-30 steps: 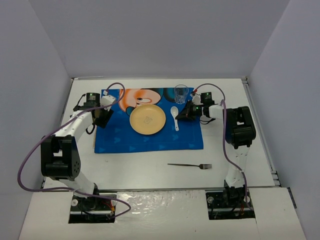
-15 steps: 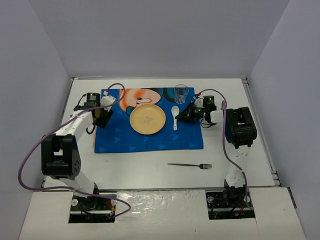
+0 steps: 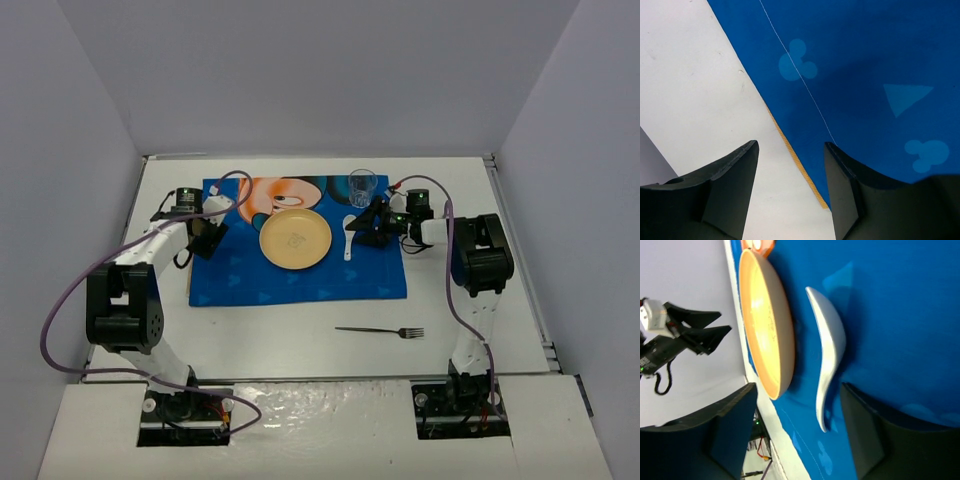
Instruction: Set the dinner table for one person
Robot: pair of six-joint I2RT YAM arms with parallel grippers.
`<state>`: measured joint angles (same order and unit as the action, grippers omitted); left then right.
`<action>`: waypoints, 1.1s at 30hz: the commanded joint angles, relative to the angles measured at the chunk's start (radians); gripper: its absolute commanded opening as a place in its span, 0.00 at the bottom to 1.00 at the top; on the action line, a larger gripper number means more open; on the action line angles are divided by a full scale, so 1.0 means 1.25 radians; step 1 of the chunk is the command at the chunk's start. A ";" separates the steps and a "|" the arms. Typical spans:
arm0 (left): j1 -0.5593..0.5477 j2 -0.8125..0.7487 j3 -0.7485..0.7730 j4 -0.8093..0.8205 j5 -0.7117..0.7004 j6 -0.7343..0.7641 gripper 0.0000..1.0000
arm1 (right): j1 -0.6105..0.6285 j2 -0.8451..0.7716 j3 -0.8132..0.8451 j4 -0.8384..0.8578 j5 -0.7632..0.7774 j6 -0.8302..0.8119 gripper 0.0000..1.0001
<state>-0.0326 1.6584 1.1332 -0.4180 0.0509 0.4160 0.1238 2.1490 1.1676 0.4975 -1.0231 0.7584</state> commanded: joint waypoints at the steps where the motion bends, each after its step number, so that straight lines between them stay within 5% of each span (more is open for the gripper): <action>1: 0.000 -0.011 0.042 0.012 -0.005 0.006 0.52 | -0.009 -0.011 0.026 -0.075 0.030 -0.072 0.67; 15: 0.000 -0.052 0.031 0.042 0.016 0.007 0.52 | -0.072 -0.170 0.128 -0.387 0.075 -0.360 0.69; 25: -0.020 -0.125 0.105 -0.073 0.235 0.100 0.56 | -0.078 -0.377 0.257 -0.584 0.121 -0.676 0.73; 28: -0.075 -0.098 0.188 -0.252 0.351 0.162 0.58 | -0.078 -0.443 0.244 -0.588 0.248 -0.770 0.73; 33: -0.311 0.006 0.359 -0.461 0.371 0.241 0.60 | -0.092 -0.502 0.213 -0.588 0.452 -0.846 0.73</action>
<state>-0.2052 1.6009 1.4265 -0.7178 0.3764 0.5980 0.0257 1.5783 1.4499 -0.2170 -0.6951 -0.1436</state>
